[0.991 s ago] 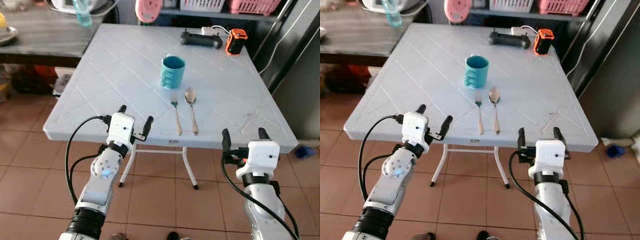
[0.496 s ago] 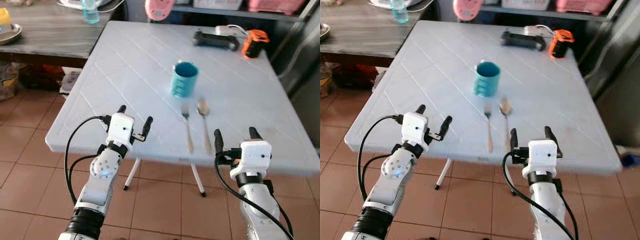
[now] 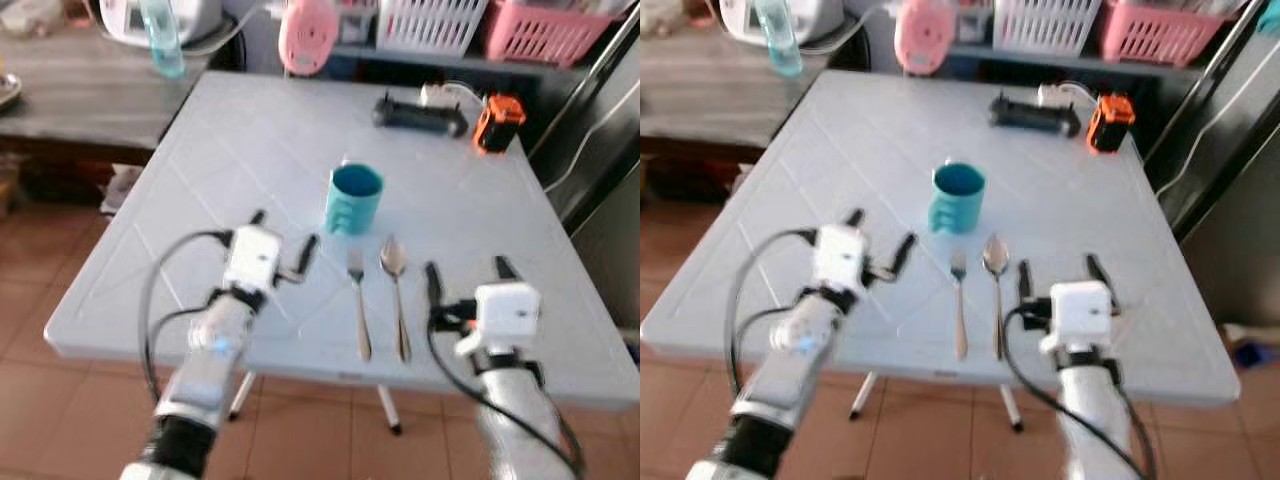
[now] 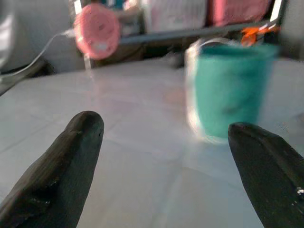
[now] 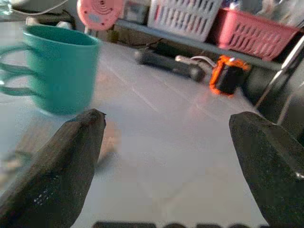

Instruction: Setting the table

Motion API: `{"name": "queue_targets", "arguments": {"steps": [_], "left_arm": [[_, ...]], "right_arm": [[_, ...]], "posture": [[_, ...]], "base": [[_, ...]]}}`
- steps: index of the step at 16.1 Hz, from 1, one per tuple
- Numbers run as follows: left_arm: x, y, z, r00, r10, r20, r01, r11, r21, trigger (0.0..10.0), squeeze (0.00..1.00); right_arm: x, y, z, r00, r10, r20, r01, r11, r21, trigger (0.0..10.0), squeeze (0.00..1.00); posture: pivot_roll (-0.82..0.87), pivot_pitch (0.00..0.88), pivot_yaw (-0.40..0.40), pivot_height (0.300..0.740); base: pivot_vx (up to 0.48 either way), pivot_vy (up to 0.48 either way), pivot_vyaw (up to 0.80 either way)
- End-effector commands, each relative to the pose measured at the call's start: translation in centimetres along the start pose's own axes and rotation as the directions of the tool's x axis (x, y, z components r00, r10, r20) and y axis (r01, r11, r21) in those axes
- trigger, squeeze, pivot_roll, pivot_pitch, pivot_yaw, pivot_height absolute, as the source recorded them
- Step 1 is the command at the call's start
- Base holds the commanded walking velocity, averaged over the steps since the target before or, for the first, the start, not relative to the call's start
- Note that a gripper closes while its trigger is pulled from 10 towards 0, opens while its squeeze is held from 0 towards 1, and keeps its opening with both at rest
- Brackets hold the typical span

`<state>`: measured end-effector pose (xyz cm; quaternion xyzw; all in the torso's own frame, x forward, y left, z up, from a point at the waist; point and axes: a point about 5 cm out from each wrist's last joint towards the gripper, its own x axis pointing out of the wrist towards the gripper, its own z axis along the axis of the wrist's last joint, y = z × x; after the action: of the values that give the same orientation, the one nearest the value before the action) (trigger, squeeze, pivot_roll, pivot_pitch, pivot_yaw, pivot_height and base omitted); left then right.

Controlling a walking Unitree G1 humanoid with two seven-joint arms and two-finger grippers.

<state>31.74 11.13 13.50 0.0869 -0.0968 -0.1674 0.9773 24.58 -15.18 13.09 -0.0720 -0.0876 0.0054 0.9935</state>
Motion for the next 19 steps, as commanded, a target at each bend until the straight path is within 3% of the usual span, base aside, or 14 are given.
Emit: {"name": "queue_targets", "arguments": {"steps": [1,6,10,14,19], "left_arm": [[-0.5,0.0,-0.7,0.999,0.007,-0.034,-0.007,1.0,-0.006,10.0,0.0],[-1.4,1.3,-1.1,0.998,0.017,-0.058,-0.015,0.999,0.032,10.0,0.0],[-3.0,3.6,-1.7,0.994,0.021,-0.103,-0.013,0.997,0.081,10.0,0.0],[-4.3,3.6,-2.0,0.984,-0.114,-0.136,0.124,0.99,0.07,10.0,0.0],[-4.3,2.7,-1.9,0.967,-0.206,-0.151,0.214,0.976,0.035,10.0,0.0]], "right_arm": [[-0.3,0.0,-0.1,1.0,0.003,-0.008,-0.003,1.0,-0.006,10.0,0.0],[-0.6,1.0,0.2,0.999,0.042,-0.003,-0.041,0.999,0.031,10.0,0.0],[-0.5,3.7,0.9,0.98,0.198,-0.004,-0.194,0.966,0.169,10.0,0.0],[-0.9,4.4,-0.1,0.961,0.268,-0.072,-0.242,0.937,0.253,10.0,0.0],[-1.7,5.6,-1.6,0.941,0.288,-0.178,-0.227,0.927,0.299,10.0,0.0]], "posture": [[0.18,0.152,-0.048,0.74],[0.19,0.153,-0.046,0.74],[0.21,0.157,-0.052,0.74],[0.22,0.171,-0.041,0.74],[0.2,0.203,-0.017,0.74]], "base": [[0.0,0.0,0.0],[0.0,0.0,0.0],[0.0,0.0,0.0],[0.0,0.0,0.0],[0.0,0.0,0.0]]}}
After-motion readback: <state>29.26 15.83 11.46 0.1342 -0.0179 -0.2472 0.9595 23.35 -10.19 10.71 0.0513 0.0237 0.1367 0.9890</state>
